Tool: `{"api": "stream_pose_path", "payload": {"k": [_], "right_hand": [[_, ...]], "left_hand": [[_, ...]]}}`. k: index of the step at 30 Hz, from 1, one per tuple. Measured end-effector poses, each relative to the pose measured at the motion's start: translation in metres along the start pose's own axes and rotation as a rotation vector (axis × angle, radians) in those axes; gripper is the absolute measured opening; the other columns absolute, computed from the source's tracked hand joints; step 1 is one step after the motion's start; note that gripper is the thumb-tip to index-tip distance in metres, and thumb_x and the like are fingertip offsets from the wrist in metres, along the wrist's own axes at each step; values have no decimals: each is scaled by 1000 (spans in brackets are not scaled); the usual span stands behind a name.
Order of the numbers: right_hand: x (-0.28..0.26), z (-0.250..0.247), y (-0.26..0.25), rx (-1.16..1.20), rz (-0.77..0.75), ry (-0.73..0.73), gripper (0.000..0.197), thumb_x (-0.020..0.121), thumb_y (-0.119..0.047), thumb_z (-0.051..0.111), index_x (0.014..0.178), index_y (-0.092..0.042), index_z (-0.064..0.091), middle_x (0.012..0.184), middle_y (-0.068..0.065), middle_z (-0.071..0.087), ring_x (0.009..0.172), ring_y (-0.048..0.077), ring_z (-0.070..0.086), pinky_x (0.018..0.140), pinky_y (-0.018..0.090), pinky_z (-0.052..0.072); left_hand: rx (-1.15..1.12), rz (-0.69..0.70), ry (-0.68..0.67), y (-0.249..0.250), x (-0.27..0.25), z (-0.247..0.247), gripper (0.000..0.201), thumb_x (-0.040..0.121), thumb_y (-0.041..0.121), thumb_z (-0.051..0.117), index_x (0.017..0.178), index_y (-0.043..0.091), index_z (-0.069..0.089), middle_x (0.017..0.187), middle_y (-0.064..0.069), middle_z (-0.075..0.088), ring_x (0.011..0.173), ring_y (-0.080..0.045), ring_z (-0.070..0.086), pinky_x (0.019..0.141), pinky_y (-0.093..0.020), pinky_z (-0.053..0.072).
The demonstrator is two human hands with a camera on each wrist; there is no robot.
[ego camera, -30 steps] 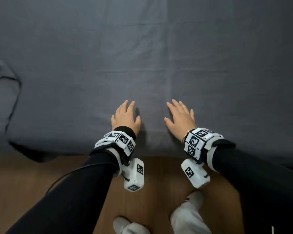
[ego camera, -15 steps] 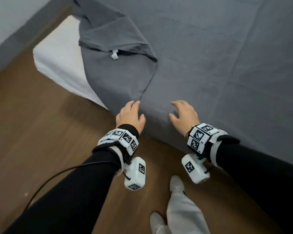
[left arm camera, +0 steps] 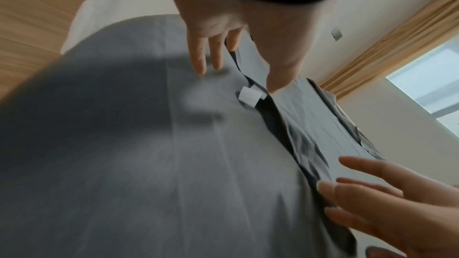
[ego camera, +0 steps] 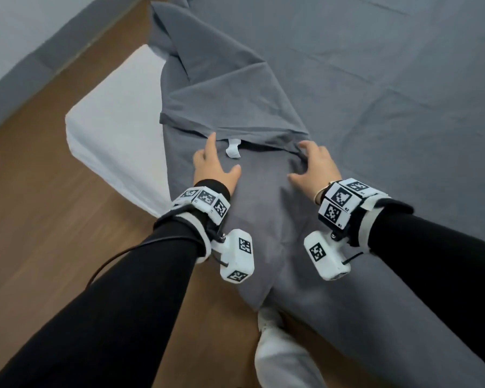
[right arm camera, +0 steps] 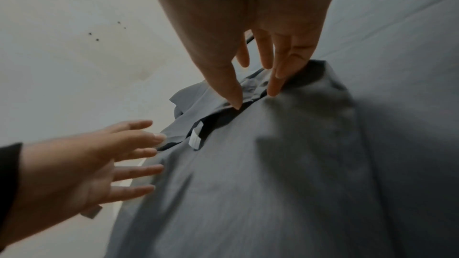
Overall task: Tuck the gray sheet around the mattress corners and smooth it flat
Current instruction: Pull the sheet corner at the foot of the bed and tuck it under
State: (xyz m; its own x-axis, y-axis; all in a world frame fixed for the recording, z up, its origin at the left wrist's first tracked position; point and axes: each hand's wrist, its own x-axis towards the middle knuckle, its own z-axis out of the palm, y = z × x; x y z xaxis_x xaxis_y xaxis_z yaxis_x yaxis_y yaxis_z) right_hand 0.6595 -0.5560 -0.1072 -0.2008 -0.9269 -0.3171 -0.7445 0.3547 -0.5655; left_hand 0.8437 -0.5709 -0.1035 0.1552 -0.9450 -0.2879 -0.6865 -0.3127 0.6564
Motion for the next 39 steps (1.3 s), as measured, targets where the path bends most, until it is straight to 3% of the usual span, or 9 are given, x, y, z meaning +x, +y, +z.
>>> {"api": "stream_pose_path", "payload": {"k": [6, 9, 12, 17, 21, 27, 31, 35, 39], "right_hand": [[63, 13, -20, -170, 55, -67, 71, 72, -19, 74, 133, -18, 37, 134, 12, 36, 105, 37, 58, 83, 35, 44], [79, 21, -24, -233, 129, 34, 60, 77, -6, 64, 130, -11, 37, 130, 16, 37, 106, 41, 57, 83, 41, 46], [88, 17, -17, -288, 221, 100, 52, 80, -2, 59, 127, -7, 38, 130, 17, 37, 107, 41, 56, 78, 41, 43], [102, 5, -7, -319, 248, 55, 33, 84, -11, 53, 116, -2, 50, 127, 21, 48, 108, 42, 56, 83, 39, 44], [96, 3, -25, -160, 226, 58, 21, 87, -18, 48, 100, -5, 59, 114, 23, 62, 106, 39, 57, 75, 31, 37], [55, 42, -117, 89, -2, -142, 20, 87, -26, 48, 97, -10, 55, 101, 17, 69, 99, 34, 63, 81, 34, 47], [30, 89, -193, 212, -56, -275, 12, 79, -32, 56, 75, -24, 48, 101, 20, 70, 98, 37, 66, 85, 51, 54], [6, 139, -262, 221, -137, -356, 33, 78, -36, 58, 98, -10, 62, 99, 19, 70, 92, 37, 68, 83, 51, 56], [-17, 189, -333, 151, -227, -420, 23, 86, -29, 57, 90, -7, 61, 95, 20, 69, 92, 36, 66, 88, 50, 53]], "left_hand": [[465, 28, 28, -7, 69, -17, 92, 73, 29, 71, 147, 35, 17, 150, -9, 15, 131, -30, 34, 104, -44, 38], [614, 126, -8, -6, 89, -19, 86, 75, 24, 71, 145, 33, 22, 154, -8, 10, 136, -30, 26, 104, -43, 34], [544, 153, -37, -1, 105, -13, 75, 78, 9, 65, 141, 31, 31, 154, -7, 10, 126, -31, 41, 96, -40, 42], [532, 96, -47, 2, 127, -5, 24, 90, 12, 44, 112, 13, 53, 116, -6, 48, 92, -31, 57, 58, -29, 35], [536, 107, 6, 6, 121, -21, 25, 92, 5, 40, 114, 10, 51, 120, -14, 54, 105, -35, 57, 79, -41, 44], [325, 27, 107, -26, 100, -98, 25, 95, 8, 38, 117, 1, 47, 117, -23, 59, 110, -39, 54, 84, -42, 41], [302, 38, 151, -77, 86, -164, 22, 92, 8, 43, 111, 0, 52, 112, -23, 61, 105, -39, 56, 83, -41, 43], [371, 59, 194, -140, 82, -227, 23, 92, 8, 41, 99, 1, 62, 103, -22, 62, 94, -37, 56, 74, -34, 36], [411, 16, 261, -204, 92, -292, 25, 93, 11, 44, 94, 1, 67, 102, -23, 62, 94, -37, 56, 71, -36, 35]]}}
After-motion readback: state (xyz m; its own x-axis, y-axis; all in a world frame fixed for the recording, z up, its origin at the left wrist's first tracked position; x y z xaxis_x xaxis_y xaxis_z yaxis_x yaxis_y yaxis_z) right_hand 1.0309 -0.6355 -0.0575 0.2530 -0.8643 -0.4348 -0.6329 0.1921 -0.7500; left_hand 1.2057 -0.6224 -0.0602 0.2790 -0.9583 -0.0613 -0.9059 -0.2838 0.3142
